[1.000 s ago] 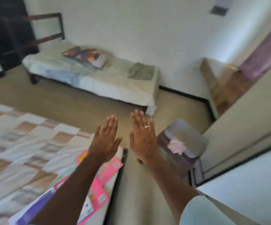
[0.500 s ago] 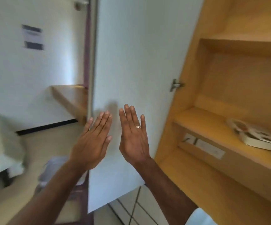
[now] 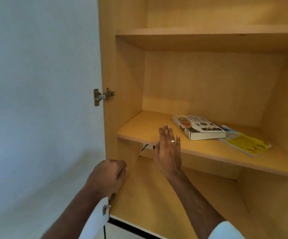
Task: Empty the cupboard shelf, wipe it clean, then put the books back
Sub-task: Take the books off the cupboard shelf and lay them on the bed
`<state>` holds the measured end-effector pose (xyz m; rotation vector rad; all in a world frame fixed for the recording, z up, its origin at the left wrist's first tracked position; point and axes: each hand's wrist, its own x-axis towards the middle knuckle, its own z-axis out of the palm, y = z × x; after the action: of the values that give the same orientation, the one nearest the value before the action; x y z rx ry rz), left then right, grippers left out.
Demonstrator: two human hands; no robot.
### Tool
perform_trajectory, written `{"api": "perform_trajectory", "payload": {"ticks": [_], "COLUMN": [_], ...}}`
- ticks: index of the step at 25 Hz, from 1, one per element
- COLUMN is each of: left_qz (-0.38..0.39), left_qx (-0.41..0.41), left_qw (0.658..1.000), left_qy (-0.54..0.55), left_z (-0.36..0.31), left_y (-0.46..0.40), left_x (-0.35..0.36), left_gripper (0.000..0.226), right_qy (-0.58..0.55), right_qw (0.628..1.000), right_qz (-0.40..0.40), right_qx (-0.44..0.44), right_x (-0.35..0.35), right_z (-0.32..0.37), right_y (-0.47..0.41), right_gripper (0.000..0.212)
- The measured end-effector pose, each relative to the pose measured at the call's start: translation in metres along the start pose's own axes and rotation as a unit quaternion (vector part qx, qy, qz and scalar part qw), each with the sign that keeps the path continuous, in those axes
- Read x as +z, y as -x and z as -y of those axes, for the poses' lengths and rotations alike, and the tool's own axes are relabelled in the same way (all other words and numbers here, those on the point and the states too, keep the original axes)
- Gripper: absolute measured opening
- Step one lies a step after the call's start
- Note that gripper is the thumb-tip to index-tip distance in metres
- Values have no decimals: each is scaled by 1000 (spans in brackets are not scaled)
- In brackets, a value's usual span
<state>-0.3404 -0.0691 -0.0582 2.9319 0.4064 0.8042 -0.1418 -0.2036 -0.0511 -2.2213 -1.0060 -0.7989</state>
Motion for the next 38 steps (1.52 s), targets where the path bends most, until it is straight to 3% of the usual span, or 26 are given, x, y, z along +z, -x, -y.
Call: {"api": "perform_trajectory", "payload": {"ticks": [3,9,12,16,19,21,25,28,31,35,38], "left_qz": [25,25,44,91,109,112,76,17,-11,-23,-20], "left_qx": [-12,-54,-92,-207,-215,-219,-260,-268,-263,-257,-243], "left_qw": [999,980,951,879,866,852,809,798,783,792,799], "left_qy": [41,187,293,420,438,462,522,539,563,553,549], "left_z": [-10,-68,-105,-143,-166,-174,-174,-171,-166,-169,-167], "left_y": [-55,-171,-214,-259,-281,-292,-310,-309,-303,-300,-298], "left_x": [24,73,96,131,146,156,174,179,182,178,179], "left_gripper": [31,28,24,35,24,32,38,30,28,28,26], "right_qy": [49,76,77,42,8,-4,-40,-181,-225,-162,0], "right_qw": [998,994,986,961,909,880,856,786,743,762,810], "right_qz": [9,-22,-78,-122,-22,67,121,126,178,228,286], "right_qx": [28,76,128,246,415,471,501,577,604,584,512], "right_x": [11,6,-9,-22,-27,-30,-31,-34,-40,-32,-19], "right_z": [-50,-138,-177,-219,-259,-275,-294,-306,-309,-291,-274], "right_y": [-25,-65,-76,-93,-116,-127,-154,-170,-177,-187,-200], "right_gripper": [53,40,29,28,55,65,71,65,55,69,88]}}
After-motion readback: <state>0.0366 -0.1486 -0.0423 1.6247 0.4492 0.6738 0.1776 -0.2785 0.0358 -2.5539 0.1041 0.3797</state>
